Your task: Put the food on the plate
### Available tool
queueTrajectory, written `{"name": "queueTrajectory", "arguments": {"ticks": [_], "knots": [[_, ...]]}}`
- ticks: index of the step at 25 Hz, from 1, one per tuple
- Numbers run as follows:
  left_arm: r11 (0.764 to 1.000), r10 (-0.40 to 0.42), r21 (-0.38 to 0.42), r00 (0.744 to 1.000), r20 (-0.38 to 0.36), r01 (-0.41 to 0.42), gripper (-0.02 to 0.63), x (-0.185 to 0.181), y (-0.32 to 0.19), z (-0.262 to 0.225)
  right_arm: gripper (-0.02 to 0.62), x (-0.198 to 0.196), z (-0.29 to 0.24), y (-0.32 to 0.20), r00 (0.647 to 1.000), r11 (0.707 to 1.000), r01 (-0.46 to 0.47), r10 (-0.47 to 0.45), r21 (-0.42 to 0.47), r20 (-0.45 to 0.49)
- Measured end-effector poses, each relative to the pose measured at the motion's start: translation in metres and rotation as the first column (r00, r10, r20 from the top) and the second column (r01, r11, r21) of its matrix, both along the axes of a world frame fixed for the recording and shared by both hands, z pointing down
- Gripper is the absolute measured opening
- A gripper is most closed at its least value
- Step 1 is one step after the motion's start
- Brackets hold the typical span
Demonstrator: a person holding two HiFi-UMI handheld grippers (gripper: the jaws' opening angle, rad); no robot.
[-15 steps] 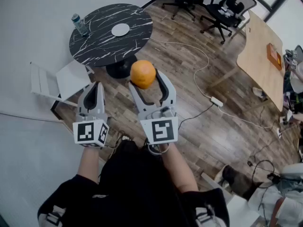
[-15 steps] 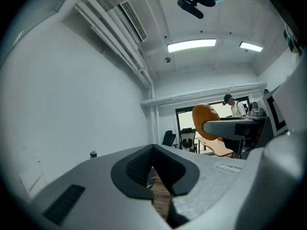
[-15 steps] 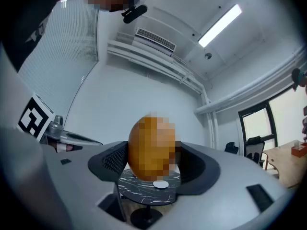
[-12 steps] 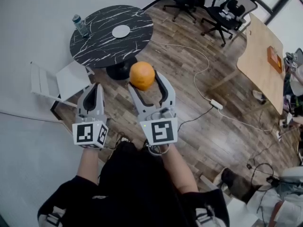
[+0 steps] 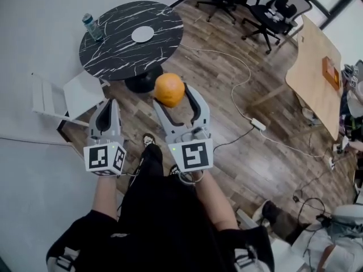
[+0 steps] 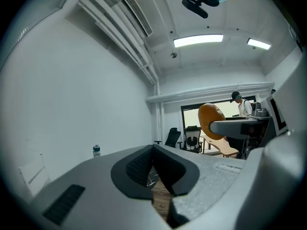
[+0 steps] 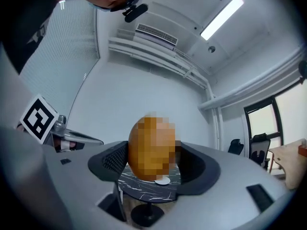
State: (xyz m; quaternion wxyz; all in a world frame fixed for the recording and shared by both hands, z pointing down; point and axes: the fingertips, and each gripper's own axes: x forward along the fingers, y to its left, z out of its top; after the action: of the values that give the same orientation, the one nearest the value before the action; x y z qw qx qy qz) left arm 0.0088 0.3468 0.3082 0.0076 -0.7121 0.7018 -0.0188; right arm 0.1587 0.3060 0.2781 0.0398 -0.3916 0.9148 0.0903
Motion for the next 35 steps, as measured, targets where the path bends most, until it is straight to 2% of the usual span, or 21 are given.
{"name": "queueTrajectory", "arguments": {"ticks": [3, 12, 17, 24, 26, 29, 31, 33, 35], "knots": [[1.000, 0.004, -0.005, 1.000, -0.001, -0.004, 0.000, -0.008, -0.024, 0.003, 0.301, -0.009, 0.009, -0.020, 0.999, 1.000, 0.003, -0.003, -0.005, -0.043], [0.998, 0.066, -0.025, 0.998, 0.003, -0.066, 0.000, -0.045, -0.118, 0.005, 0.301, -0.053, 0.007, -0.100, 0.998, 1.000, 0.009, -0.010, -0.016, -0.068], [0.988, 0.119, -0.098, 0.993, 0.025, -0.116, 0.000, -0.073, -0.168, 0.012, 0.301, -0.082, 0.010, -0.148, 0.996, 0.999, 0.001, -0.005, -0.037, -0.089], [0.968, 0.183, -0.174, 0.983, 0.007, -0.179, 0.000, -0.118, -0.218, 0.033, 0.301, -0.139, 0.034, -0.203, 0.987, 0.996, 0.010, -0.023, -0.085, -0.157], [0.955, 0.222, -0.191, 0.974, -0.036, -0.225, 0.000, -0.127, -0.227, 0.038, 0.301, -0.155, 0.041, -0.212, 0.981, 0.996, 0.022, -0.038, -0.084, -0.188], [0.912, 0.311, -0.235, 0.941, -0.134, -0.335, 0.000, -0.131, -0.233, 0.051, 0.301, -0.171, 0.054, -0.220, 0.965, 0.997, 0.032, -0.049, -0.069, -0.256], [0.896, 0.338, -0.260, 0.933, -0.123, -0.359, 0.000, -0.135, -0.241, 0.058, 0.301, -0.176, 0.063, -0.228, 0.957, 0.997, 0.026, -0.044, -0.068, -0.287], [0.891, 0.345, -0.277, 0.933, -0.100, -0.360, 0.000, -0.137, -0.250, 0.063, 0.301, -0.179, 0.070, -0.237, 0.954, 0.997, 0.020, -0.042, -0.079, -0.296], [0.884, 0.358, -0.282, 0.927, -0.108, -0.374, 0.000, -0.136, -0.257, 0.067, 0.301, -0.180, 0.077, -0.244, 0.953, 0.995, 0.018, -0.045, -0.095, -0.299]]}}
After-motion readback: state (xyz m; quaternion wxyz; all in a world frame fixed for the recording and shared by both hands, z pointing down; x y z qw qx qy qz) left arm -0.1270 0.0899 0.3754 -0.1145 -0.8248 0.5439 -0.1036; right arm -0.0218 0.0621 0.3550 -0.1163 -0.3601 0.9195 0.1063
